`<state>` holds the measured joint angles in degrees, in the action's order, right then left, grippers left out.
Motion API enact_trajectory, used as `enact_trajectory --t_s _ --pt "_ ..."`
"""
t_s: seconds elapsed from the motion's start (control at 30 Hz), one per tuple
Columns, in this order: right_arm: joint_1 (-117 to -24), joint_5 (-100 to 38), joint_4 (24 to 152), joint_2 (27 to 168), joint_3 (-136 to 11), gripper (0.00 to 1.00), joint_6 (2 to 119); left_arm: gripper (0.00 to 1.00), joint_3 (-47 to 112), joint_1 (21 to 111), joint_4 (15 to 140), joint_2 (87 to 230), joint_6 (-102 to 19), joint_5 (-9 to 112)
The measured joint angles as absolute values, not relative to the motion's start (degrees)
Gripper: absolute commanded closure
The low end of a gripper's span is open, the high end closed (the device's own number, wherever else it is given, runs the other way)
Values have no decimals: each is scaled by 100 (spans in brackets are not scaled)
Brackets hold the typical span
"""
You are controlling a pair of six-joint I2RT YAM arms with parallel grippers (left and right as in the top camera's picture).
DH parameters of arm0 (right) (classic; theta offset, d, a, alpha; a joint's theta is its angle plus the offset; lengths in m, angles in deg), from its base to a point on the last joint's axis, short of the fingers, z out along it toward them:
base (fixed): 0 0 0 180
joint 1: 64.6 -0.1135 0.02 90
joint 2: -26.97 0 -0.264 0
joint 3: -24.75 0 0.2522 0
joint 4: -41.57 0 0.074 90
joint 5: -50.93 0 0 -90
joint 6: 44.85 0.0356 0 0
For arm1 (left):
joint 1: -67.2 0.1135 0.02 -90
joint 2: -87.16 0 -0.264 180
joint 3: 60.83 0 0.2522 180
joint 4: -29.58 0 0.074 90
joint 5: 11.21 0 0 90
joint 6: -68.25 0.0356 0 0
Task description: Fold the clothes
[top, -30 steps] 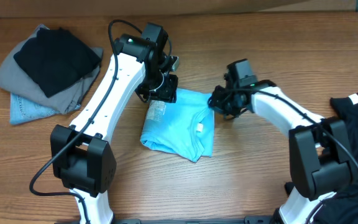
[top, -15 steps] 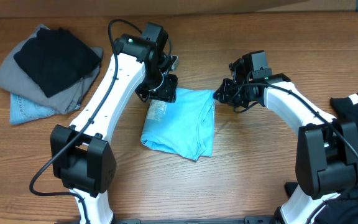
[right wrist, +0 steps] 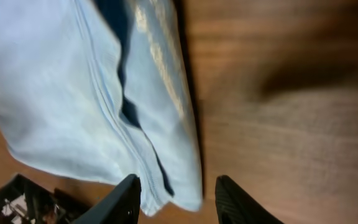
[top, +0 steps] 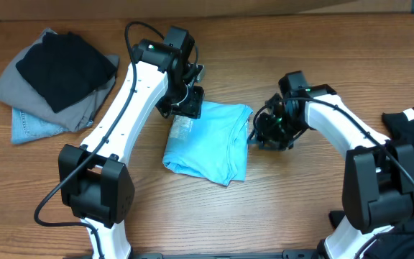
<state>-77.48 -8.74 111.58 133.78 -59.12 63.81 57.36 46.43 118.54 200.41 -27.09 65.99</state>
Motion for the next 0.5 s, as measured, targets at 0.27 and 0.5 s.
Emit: enact_trajectory --t_s 0.27,0.5 --pt "-8598 -813 10585 13347 -5512 56 6661 50 5736 4643 11854 20041 -2709 6713" --pt "-8782 -846 10345 13347 -5162 57 7325 50 5736 4643 11860 20041 -2709 6730"
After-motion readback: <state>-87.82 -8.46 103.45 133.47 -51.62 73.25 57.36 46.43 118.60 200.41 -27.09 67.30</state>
